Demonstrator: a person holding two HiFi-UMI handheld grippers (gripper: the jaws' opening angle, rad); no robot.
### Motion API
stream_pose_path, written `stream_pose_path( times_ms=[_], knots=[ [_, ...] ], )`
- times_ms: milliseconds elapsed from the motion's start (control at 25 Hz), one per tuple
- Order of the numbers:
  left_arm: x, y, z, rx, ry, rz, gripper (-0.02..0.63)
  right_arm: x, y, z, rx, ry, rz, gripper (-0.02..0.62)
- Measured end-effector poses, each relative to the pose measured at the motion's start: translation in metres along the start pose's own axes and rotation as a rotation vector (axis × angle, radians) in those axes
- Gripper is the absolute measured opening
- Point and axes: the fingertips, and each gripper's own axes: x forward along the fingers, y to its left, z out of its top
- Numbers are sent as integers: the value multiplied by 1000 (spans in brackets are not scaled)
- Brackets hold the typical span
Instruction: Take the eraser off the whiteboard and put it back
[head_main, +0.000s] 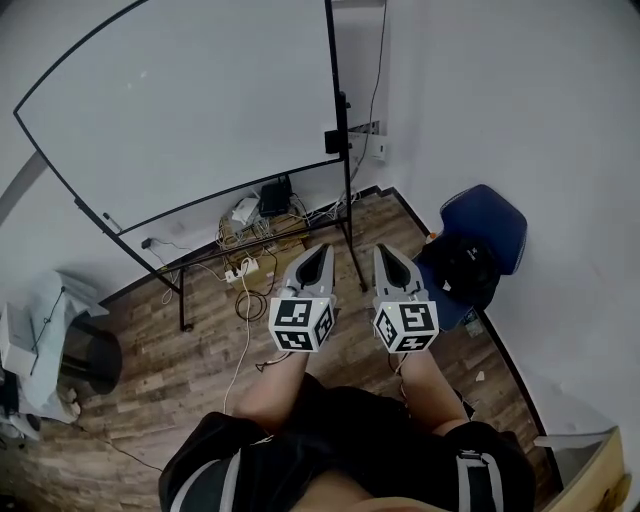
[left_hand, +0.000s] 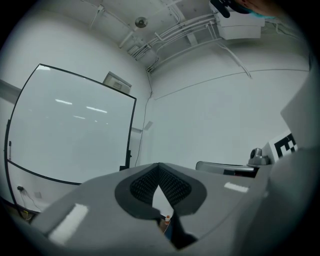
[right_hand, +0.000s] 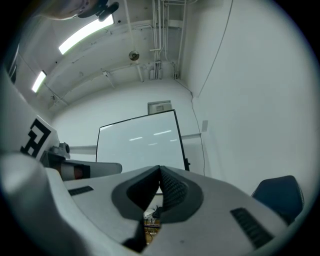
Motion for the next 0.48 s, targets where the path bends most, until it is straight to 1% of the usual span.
stream_pose_path(
  times_ms=[320,480],
  knots=[
    [22,-1,-6,-2,1,7,9,11,-20,1,-4,-20,-4,6],
    [38,11,-8,2,2,15,9,29,-24,1,-1,-30,6,6]
  ],
)
